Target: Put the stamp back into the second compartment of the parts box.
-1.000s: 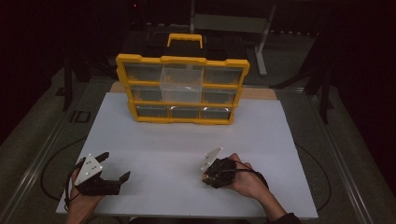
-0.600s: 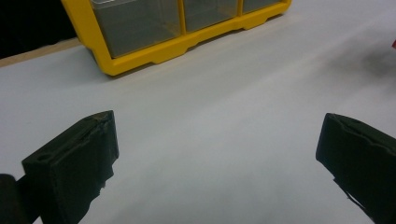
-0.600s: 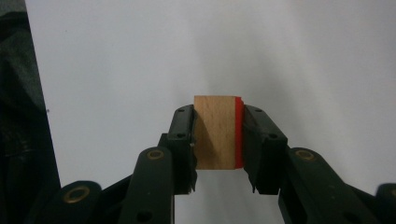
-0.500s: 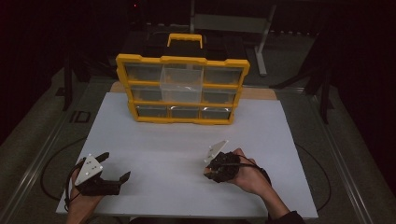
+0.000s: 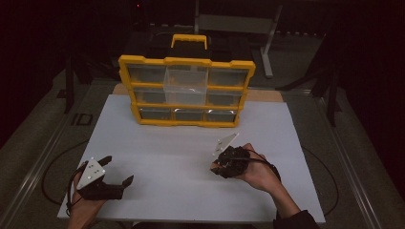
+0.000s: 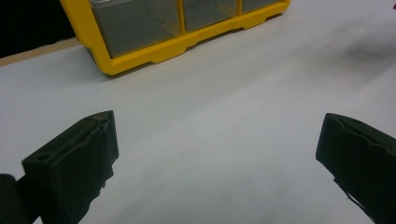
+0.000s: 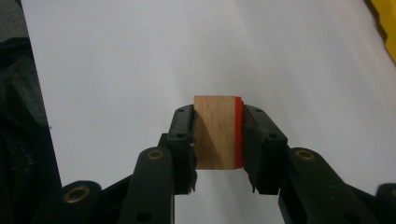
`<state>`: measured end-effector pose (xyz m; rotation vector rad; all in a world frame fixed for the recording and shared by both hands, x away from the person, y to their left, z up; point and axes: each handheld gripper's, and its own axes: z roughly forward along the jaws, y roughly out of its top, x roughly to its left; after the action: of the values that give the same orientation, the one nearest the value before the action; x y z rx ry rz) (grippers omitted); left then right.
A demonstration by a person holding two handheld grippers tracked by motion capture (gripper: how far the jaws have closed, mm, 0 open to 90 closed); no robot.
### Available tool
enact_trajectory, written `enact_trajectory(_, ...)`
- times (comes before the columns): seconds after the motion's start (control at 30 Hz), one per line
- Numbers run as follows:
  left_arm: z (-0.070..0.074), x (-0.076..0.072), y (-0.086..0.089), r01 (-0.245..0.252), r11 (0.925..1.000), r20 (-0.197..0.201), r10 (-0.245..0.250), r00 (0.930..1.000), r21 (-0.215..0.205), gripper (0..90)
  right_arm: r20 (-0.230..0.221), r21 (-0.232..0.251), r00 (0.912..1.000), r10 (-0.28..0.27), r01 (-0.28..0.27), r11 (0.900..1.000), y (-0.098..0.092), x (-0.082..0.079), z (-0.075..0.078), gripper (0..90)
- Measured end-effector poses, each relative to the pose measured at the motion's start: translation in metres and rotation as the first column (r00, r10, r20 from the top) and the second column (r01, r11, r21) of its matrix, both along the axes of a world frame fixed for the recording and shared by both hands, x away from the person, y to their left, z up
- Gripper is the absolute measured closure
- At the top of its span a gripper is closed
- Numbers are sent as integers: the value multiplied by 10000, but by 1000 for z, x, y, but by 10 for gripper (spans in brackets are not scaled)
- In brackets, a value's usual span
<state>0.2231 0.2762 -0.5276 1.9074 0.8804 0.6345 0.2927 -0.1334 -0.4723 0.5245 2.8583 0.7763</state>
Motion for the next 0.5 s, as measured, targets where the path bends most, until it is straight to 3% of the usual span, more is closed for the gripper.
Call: enact_trajectory(0.5, 0, 1, 0, 0, 10000, -7, 0, 10000, 10, 0, 25, 366, 9999, -149, 148, 9992, -4, 19, 25, 658)
